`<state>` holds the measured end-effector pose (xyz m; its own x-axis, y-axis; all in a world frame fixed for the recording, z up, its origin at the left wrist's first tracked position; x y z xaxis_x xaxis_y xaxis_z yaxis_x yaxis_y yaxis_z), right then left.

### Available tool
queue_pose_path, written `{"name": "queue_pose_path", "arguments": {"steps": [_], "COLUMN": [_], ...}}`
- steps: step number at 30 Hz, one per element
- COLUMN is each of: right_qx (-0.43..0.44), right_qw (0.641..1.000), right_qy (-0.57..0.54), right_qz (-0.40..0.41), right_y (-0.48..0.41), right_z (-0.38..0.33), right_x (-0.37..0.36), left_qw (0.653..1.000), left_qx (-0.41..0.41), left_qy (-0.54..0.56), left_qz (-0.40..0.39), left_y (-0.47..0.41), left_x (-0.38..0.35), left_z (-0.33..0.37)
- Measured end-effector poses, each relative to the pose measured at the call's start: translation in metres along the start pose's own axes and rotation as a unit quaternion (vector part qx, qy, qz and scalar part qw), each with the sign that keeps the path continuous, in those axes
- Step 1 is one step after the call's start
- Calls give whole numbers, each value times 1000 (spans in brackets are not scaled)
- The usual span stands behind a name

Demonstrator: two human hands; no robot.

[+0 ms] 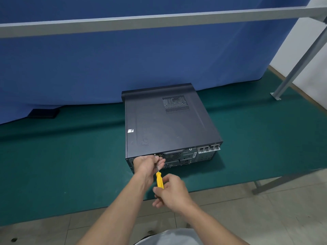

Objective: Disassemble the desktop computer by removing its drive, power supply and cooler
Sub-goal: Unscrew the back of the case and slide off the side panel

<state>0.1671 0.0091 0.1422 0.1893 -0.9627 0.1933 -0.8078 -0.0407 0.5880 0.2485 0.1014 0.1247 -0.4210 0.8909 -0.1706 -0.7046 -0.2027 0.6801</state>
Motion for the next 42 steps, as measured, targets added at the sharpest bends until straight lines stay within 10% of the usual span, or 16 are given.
{"name": "queue_pose_path", "arguments": {"steps": [5, 11, 18, 25, 33, 42], "right_qx": [42, -91, -12, -113, -28, -94], "right_qw": [991, 929, 999, 931, 999, 951], "right_qy": [110, -317, 35, -322, -29, -271], "right_qz": [56, -168, 24, -131, 15, -118], "right_y": [0, 7, 1, 6, 1, 1], "right_z": [-2, 0, -2, 2, 1, 6], "right_x": [-2, 1, 1, 10, 5, 9], "left_qw": [997, 999, 998, 999, 995, 997], "left_qx": [-49, -13, -47, -32, -78, -19], "left_qy": [-53, 45, -18, 33, -49, 68], "left_qz": [41, 5, 47, -6, 41, -30], "left_y": [-2, 4, -3, 0, -1, 5], "left_x": [1, -9, -4, -6, 1, -4], "left_z": [0, 2, -3, -2, -6, -4]}}
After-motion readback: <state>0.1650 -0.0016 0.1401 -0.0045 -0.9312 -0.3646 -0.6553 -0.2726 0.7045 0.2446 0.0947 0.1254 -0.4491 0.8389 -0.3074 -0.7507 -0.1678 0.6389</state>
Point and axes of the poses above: each hand's wrist, its own y-axis away from the middle knuckle, its own x-axis out of the back of the hand, z = x × y, the point moved 4 cm from there along -y, towards the middle knuckle, and after that the axes turned 3 degrees about y, right-handed, at the moved point
